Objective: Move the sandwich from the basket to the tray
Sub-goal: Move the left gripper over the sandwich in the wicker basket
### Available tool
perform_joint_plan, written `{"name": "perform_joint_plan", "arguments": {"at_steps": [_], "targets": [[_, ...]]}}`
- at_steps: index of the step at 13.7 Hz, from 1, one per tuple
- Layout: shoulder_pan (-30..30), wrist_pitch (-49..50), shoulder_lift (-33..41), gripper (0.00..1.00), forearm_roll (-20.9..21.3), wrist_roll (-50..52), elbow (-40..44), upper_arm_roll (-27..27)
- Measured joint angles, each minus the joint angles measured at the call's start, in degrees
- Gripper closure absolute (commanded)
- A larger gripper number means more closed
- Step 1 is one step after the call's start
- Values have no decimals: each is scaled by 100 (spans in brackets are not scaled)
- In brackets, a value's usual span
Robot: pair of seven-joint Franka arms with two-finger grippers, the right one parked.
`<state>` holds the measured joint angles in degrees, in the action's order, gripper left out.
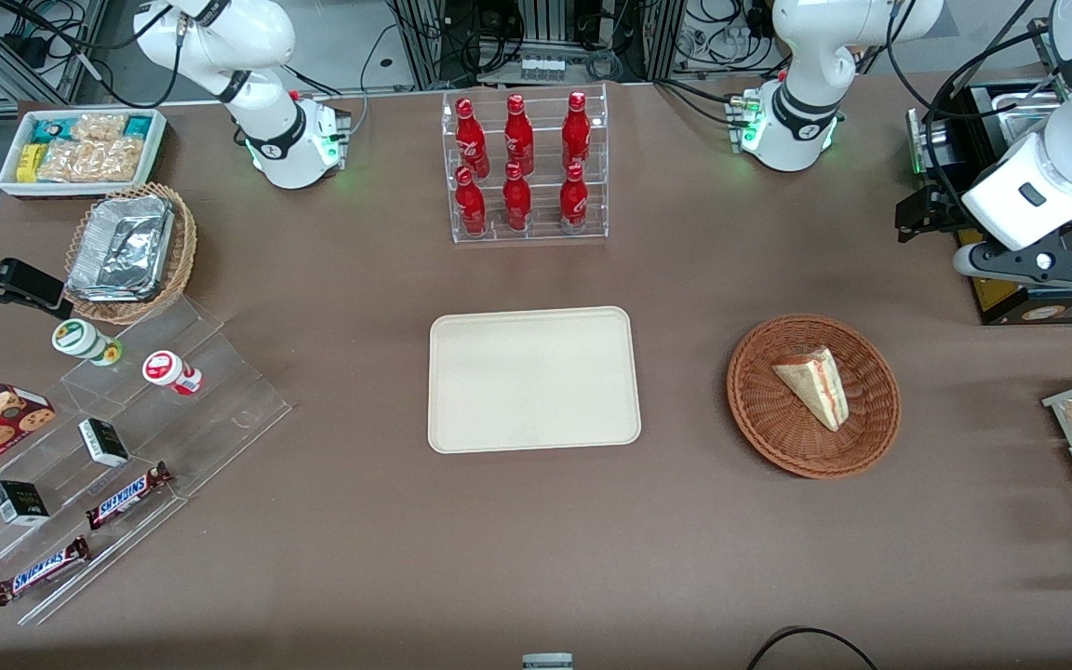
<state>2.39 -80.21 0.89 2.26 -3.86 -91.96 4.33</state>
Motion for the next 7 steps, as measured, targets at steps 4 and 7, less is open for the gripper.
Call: {"name": "perform_joint_plan", "arguments": {"at_steps": [4,7], "targets": [[-3,-119,0,0,0,0,-2,-4],[-12,-356,-1,0,0,0,-132,-12]]}}
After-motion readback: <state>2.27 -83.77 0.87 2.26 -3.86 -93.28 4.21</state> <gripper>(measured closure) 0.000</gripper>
